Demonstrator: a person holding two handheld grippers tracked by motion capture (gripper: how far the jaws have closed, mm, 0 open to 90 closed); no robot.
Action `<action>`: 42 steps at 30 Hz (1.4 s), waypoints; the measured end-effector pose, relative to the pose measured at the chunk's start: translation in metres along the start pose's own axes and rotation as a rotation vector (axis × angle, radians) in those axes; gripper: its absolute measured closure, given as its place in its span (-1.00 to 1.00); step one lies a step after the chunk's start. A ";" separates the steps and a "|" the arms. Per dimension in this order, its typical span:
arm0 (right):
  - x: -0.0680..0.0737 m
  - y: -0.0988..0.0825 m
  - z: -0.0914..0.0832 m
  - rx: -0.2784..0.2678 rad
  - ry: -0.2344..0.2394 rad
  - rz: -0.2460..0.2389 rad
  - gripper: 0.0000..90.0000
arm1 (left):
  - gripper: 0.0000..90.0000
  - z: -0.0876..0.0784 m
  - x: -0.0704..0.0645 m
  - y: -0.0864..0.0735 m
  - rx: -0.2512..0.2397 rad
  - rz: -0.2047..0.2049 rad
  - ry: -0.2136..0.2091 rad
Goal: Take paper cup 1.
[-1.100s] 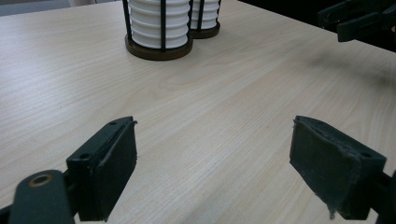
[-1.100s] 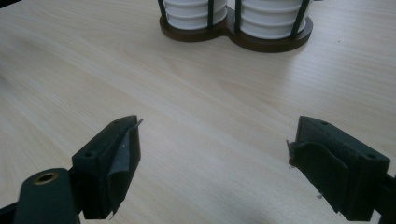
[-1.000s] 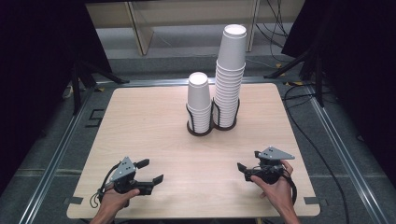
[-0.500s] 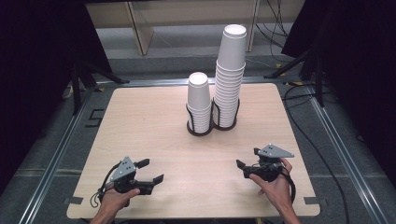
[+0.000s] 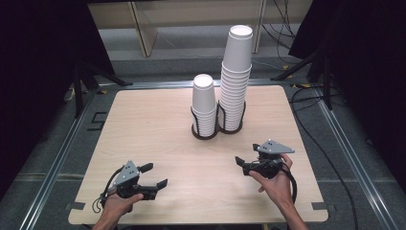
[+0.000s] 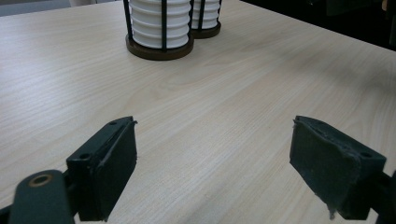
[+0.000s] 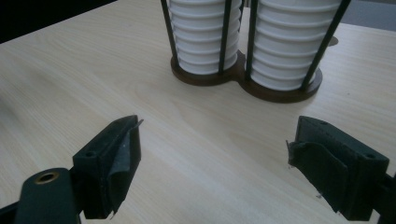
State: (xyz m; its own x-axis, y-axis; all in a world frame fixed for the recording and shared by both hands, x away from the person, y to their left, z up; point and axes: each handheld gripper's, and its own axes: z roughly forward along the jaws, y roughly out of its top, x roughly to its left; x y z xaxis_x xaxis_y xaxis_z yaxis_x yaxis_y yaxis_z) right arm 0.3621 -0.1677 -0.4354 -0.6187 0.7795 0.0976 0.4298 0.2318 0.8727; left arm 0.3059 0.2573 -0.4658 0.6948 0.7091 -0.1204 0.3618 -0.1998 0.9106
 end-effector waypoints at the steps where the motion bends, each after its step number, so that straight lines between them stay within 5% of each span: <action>1: 0.000 0.000 0.000 0.000 0.000 0.000 -0.64 | -0.67 0.000 0.000 0.000 0.000 0.000 0.000; 20: 0.011 0.048 0.017 -0.056 0.025 -0.062 -0.64 | -0.67 0.000 0.000 0.000 0.014 0.006 0.000; 34: 0.014 0.091 0.035 -0.140 0.038 -0.069 -0.65 | -0.67 0.000 0.000 0.000 0.008 0.005 -0.003; 42: 0.015 0.099 0.042 -0.142 0.039 -0.067 -0.65 | -0.67 0.001 0.001 0.000 0.006 0.010 -0.011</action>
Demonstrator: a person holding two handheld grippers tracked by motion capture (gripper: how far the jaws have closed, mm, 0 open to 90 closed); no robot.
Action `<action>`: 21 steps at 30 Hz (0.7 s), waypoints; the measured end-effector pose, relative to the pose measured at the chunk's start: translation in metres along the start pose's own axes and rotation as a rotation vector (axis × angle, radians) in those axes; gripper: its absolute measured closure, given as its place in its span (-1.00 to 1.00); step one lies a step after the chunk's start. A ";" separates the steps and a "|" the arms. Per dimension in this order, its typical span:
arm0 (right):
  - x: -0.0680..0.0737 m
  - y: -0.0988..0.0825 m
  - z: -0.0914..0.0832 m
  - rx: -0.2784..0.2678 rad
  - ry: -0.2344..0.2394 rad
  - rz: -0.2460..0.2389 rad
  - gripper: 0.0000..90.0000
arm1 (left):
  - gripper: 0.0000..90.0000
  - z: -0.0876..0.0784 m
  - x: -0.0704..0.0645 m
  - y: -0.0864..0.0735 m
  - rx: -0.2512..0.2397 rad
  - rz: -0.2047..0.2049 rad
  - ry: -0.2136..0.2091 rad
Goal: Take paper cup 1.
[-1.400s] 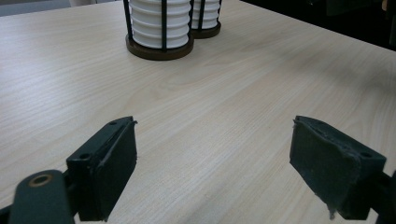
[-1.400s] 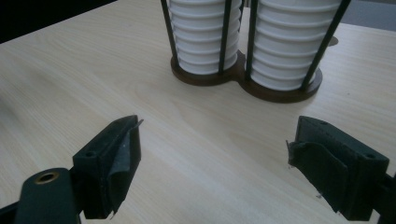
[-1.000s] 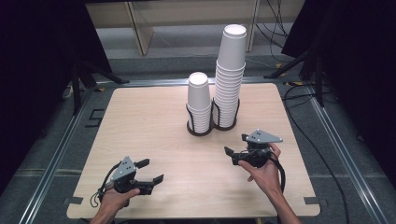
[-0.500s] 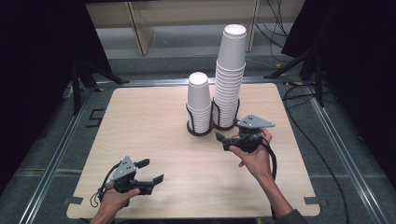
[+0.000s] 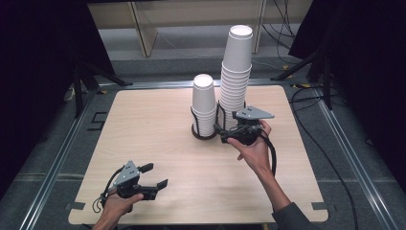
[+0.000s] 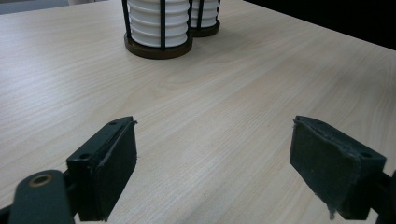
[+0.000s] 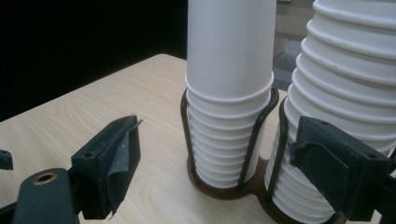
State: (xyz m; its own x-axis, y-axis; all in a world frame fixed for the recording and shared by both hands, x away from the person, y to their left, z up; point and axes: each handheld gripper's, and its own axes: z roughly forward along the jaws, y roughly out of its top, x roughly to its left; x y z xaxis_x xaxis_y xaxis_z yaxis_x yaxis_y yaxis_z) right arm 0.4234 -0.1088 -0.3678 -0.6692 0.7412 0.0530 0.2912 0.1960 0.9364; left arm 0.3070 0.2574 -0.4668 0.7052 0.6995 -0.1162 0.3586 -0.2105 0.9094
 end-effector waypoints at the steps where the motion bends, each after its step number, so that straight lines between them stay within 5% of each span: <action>1: 0.000 0.000 0.001 0.004 0.005 0.007 -0.65 | -0.67 0.000 0.000 0.000 -0.001 0.001 0.001; 21: 0.003 0.022 0.022 0.002 -0.006 -0.012 -0.65 | -0.67 0.001 0.000 0.000 -0.006 -0.003 -0.006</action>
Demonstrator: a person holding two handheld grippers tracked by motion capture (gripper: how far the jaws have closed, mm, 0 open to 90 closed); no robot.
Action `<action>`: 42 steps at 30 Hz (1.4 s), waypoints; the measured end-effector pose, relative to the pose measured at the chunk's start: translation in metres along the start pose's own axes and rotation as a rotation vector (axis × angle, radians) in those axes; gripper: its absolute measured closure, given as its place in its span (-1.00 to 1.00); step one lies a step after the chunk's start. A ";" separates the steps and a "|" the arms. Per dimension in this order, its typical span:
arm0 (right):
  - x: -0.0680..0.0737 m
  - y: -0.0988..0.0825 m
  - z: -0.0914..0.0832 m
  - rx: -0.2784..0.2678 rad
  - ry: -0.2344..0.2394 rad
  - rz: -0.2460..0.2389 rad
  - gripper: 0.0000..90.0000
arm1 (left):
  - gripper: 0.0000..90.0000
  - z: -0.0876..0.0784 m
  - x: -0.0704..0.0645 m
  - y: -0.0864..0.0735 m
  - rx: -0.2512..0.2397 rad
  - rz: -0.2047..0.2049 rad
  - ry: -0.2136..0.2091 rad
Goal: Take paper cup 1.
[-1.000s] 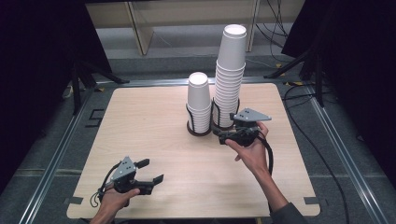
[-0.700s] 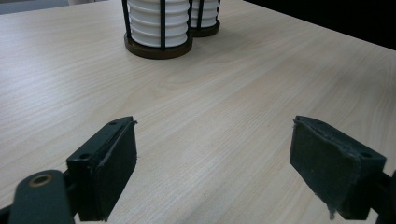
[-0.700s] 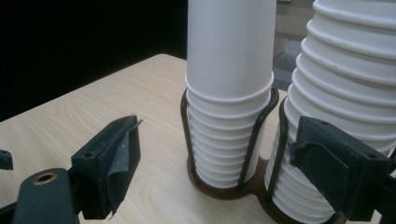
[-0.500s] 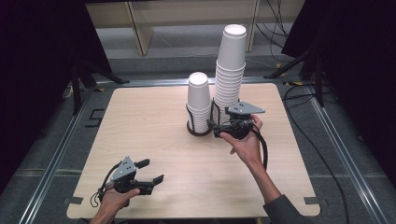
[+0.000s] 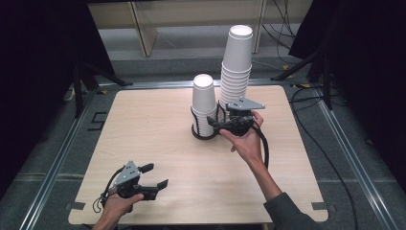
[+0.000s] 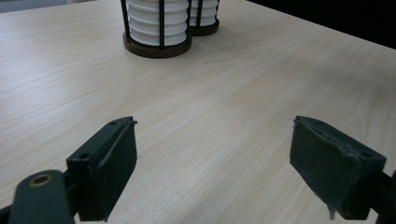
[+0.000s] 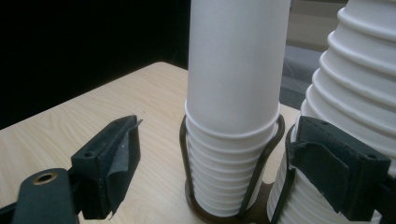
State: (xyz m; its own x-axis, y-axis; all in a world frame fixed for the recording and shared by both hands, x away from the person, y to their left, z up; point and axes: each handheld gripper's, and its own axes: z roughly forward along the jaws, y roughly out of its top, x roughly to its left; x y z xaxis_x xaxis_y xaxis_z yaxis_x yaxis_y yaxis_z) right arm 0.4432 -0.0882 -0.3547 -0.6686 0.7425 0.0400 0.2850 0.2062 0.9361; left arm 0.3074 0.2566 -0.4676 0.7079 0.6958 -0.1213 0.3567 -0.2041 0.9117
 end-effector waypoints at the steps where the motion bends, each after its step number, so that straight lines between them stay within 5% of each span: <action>1: -0.001 0.001 0.002 -0.011 -0.006 -0.004 -0.65 | -0.67 0.000 0.000 0.000 0.000 0.000 -0.001; 17: 0.002 0.028 0.025 -0.024 -0.025 0.003 -0.66 | -0.67 -0.001 0.000 -0.001 -0.004 -0.009 0.002; 42: 0.002 0.041 0.050 -0.015 -0.104 0.043 -0.66 | -0.67 -0.003 -0.001 0.000 0.012 -0.005 0.009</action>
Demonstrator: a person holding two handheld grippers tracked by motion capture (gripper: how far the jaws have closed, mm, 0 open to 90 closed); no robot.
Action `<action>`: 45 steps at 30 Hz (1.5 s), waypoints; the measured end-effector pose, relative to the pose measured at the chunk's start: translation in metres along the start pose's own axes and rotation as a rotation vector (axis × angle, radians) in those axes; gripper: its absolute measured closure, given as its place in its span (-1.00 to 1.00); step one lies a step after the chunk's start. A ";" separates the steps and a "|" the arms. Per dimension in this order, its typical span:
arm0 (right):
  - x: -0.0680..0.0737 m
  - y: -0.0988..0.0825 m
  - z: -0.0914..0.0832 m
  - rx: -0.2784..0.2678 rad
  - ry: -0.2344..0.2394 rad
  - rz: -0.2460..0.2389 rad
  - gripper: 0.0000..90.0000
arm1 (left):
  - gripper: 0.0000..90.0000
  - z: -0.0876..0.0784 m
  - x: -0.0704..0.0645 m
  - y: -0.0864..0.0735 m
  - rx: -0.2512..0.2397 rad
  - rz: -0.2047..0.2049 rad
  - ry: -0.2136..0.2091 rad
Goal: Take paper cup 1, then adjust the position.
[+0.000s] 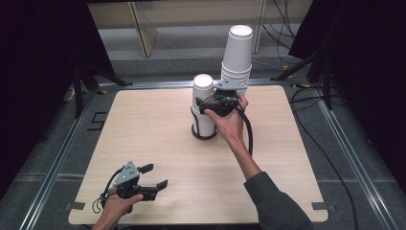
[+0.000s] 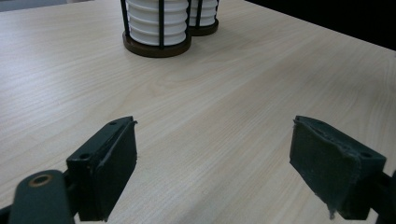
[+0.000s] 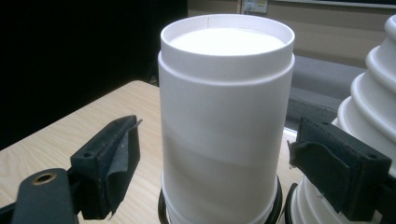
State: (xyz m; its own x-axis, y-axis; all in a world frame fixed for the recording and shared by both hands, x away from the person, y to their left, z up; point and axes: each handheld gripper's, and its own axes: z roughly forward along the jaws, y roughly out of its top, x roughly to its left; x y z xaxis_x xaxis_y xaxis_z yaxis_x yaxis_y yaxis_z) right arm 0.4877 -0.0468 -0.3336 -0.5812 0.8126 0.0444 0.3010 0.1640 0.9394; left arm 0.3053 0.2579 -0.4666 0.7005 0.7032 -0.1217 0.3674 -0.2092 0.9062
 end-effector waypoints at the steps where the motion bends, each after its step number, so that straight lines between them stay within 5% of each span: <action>1: 0.000 0.001 0.001 0.000 -0.001 -0.003 -0.66 | -0.67 0.000 0.000 0.000 -0.002 -0.001 -0.001; 33: 0.011 0.010 0.036 0.051 -0.121 0.044 -0.59 | -0.67 -0.001 -0.002 0.001 -0.008 0.001 -0.009; 45: 0.014 0.018 0.029 -0.002 -0.133 0.039 -0.56 | -0.67 0.001 -0.001 0.001 -0.012 0.005 -0.021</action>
State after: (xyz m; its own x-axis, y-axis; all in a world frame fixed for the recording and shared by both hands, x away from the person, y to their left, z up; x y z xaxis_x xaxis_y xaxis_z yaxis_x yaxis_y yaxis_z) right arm 0.5072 -0.0163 -0.3259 -0.4637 0.8853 0.0355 0.3200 0.1300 0.9384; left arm 0.3054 0.2561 -0.4661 0.7149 0.6880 -0.1252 0.3564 -0.2045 0.9117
